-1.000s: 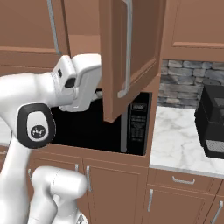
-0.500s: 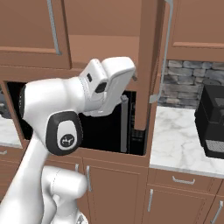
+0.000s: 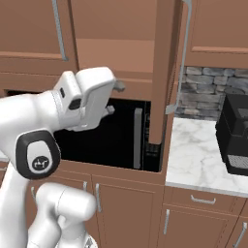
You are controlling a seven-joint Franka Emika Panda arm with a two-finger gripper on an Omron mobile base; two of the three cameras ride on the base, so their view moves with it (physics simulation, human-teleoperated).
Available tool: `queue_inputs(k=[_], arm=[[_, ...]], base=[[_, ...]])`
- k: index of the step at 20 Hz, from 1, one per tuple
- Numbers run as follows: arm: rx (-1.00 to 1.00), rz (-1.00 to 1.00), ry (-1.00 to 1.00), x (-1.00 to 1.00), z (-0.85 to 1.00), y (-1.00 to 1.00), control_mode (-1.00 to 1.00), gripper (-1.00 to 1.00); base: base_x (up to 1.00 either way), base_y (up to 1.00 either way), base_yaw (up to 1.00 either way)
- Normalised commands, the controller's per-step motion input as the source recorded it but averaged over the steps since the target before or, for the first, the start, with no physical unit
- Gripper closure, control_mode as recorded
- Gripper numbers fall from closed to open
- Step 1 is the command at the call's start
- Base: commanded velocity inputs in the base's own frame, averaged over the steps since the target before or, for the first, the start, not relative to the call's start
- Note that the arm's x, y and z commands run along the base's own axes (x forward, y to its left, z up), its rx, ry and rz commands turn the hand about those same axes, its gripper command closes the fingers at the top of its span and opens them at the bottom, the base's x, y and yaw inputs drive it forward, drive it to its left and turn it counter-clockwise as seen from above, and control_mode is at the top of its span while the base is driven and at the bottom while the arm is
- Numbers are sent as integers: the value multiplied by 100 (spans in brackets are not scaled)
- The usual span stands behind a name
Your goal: Open the cabinet, retrieve the rolling pin, and place it next to the meat on the cutting board to prepare for tenderizing.
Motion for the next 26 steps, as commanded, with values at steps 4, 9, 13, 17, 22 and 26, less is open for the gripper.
queue_inputs(k=[4,9,13,17,22,26], arm=[[8,0,-16,-9,8,96,-100,-100],[23,3,-23,-32,15,74,-100,-100],[35,9,-32,-53,9,53,-100,-100],[33,21,-30,-40,0,57,-100,-100],[31,28,-20,-13,15,48,-100,-100],[29,28,-18,0,35,26,-100,-100]], base=[[0,0,0],[0,0,0],[0,0,0],[0,0,0],[0,0,0],[0,0,0]])
